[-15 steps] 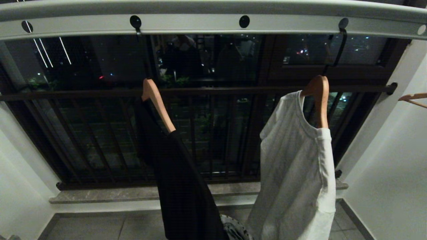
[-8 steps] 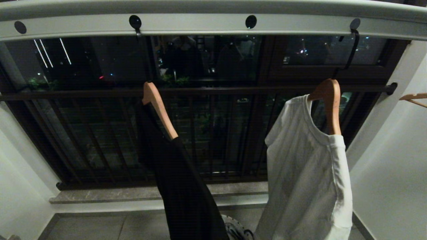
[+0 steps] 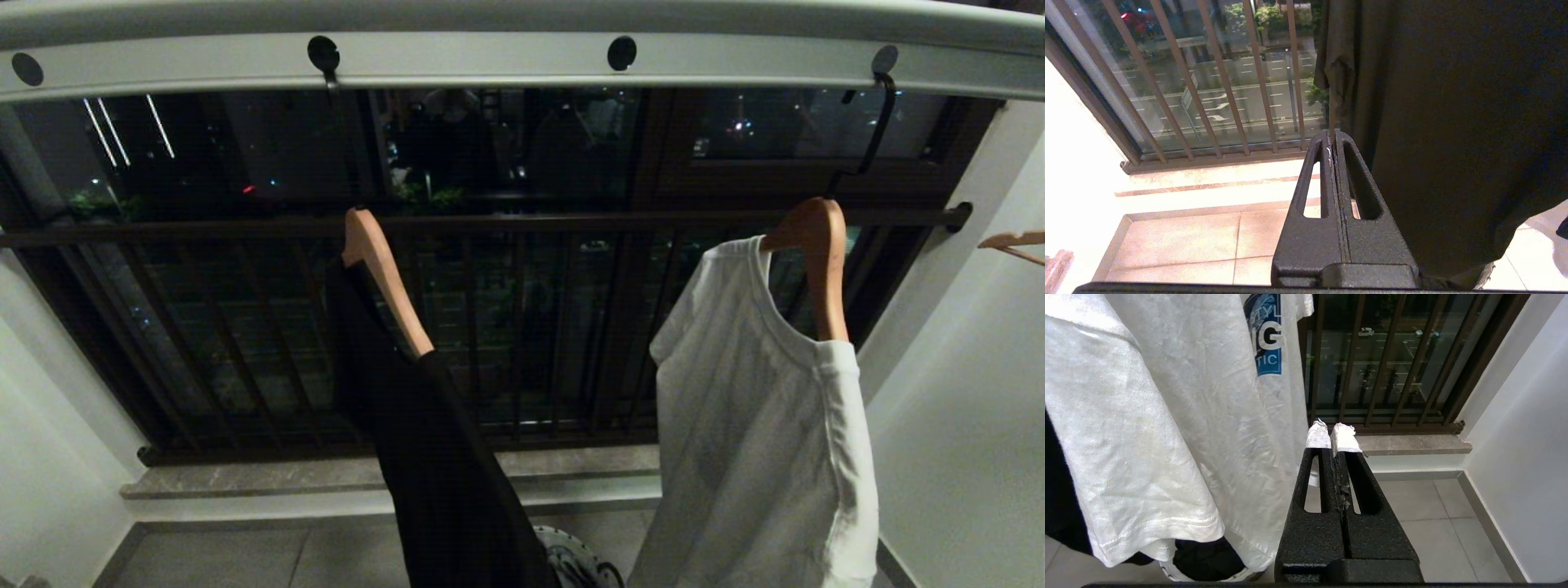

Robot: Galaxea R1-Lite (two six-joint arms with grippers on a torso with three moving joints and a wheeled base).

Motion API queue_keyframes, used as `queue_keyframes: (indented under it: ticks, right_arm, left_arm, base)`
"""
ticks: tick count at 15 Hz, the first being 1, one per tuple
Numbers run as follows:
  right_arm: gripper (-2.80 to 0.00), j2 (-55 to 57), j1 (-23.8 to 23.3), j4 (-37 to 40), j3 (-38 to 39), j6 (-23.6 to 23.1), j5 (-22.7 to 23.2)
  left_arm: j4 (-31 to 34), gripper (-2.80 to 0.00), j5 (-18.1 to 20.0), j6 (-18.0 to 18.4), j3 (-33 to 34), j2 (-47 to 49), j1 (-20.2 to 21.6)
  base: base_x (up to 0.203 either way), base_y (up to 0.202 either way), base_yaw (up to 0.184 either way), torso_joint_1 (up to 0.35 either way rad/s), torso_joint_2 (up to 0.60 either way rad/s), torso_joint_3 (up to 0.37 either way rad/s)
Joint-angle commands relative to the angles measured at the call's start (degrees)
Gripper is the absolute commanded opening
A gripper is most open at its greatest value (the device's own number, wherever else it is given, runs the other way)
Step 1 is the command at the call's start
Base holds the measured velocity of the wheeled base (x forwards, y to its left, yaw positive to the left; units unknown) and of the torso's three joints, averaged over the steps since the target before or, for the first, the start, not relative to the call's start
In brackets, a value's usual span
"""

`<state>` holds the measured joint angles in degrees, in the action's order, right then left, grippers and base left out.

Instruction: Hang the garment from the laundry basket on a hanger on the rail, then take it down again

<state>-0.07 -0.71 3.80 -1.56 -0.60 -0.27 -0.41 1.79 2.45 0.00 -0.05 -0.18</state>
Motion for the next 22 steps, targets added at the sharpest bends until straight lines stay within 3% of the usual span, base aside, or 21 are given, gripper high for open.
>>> queue_keyframes:
  ticks: [1, 22]
  right_arm:
    - [-2.80, 0.02, 0.00, 0.03, -0.02, -0.01, 0.00]
    - [-2.80, -0.01, 0.00, 0.06, -0.02, -0.01, 0.00]
  left_arm:
    - [-0.02, -2.80, 0.06, 0.01, 0.18, -0.04, 0.01]
    - [-0.02, -2.80, 0.06, 0.01, 0.09, -0.04, 0.01]
  base:
    - [0.000, 0.000, 0.000, 0.000, 0.00, 0.000]
    - [0.000, 0.000, 0.000, 0.000, 0.00, 0.000]
